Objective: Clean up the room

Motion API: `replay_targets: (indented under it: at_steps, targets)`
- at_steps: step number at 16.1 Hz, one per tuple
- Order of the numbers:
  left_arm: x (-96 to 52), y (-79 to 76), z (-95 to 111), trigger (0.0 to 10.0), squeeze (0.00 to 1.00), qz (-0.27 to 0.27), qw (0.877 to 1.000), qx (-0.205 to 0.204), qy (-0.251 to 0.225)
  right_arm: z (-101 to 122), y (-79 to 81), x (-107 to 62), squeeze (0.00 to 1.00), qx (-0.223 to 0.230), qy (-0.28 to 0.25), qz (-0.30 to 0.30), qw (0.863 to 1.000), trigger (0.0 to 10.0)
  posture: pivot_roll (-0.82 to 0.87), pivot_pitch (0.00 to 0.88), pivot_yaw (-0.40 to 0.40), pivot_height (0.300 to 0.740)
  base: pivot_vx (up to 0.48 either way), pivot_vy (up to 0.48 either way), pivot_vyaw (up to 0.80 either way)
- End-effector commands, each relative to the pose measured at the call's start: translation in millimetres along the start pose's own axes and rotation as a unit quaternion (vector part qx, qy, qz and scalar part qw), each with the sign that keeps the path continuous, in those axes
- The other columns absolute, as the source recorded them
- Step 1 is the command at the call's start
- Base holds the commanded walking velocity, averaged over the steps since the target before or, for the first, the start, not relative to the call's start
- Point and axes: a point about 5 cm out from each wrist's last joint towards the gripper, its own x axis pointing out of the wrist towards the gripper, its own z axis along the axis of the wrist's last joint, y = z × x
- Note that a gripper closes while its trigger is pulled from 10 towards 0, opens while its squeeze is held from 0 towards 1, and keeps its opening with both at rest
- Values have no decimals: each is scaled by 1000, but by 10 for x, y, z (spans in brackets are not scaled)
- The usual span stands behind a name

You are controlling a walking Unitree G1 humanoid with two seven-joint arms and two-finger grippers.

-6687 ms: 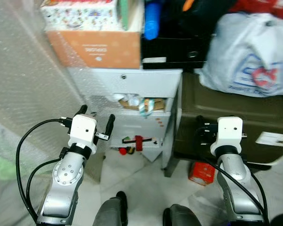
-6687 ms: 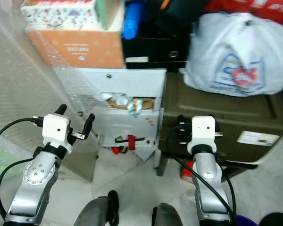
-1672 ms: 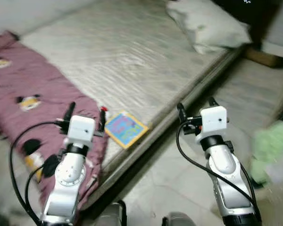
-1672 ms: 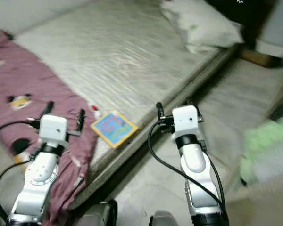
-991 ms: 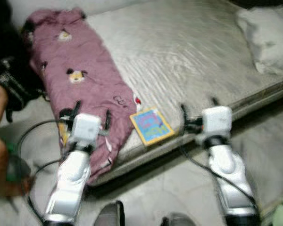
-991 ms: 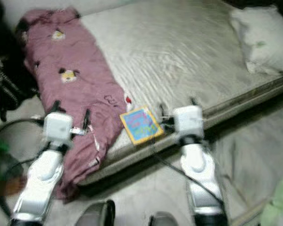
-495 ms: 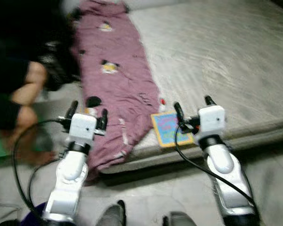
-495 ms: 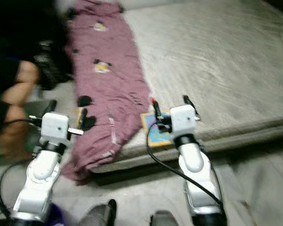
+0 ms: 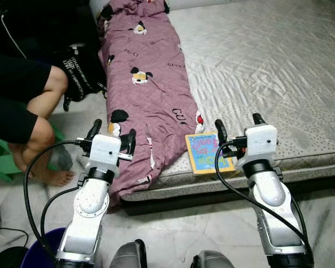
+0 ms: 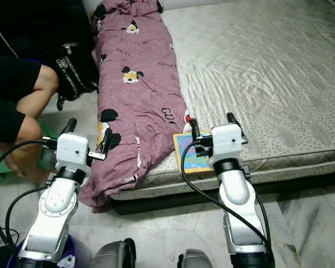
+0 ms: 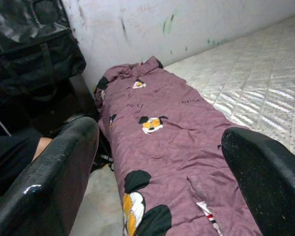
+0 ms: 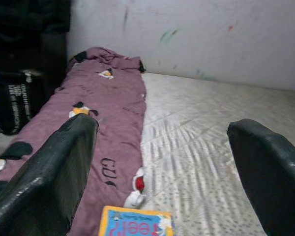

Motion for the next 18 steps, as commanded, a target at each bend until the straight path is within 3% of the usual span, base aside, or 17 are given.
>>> replay_targets:
  at_steps: [1,5,8,14,18]
  targets:
    - [1,48,-54,10000,0,8,1000,-2,16,0,55,25,0,8,-4,6,1000,10000,-80,138,49,740,0,0,0]
    - [-9,126,-131,10000,0,57,997,-16,41,-45,169,107,0,15,0,36,999,10000,-43,132,28,740,0,0,0]
    - [-96,241,-216,10000,0,118,991,-21,60,-59,355,281,0,25,0,90,996,10000,19,122,-44,740,0,0,0]
    - [-101,295,-194,10000,0,154,987,-18,52,-83,596,450,0,42,-4,131,990,10000,84,94,-94,740,0,0,0]
    - [-14,250,-205,10000,0,135,989,-21,49,-117,621,467,0,48,-11,123,991,10000,60,83,-53,740,0,0,0]
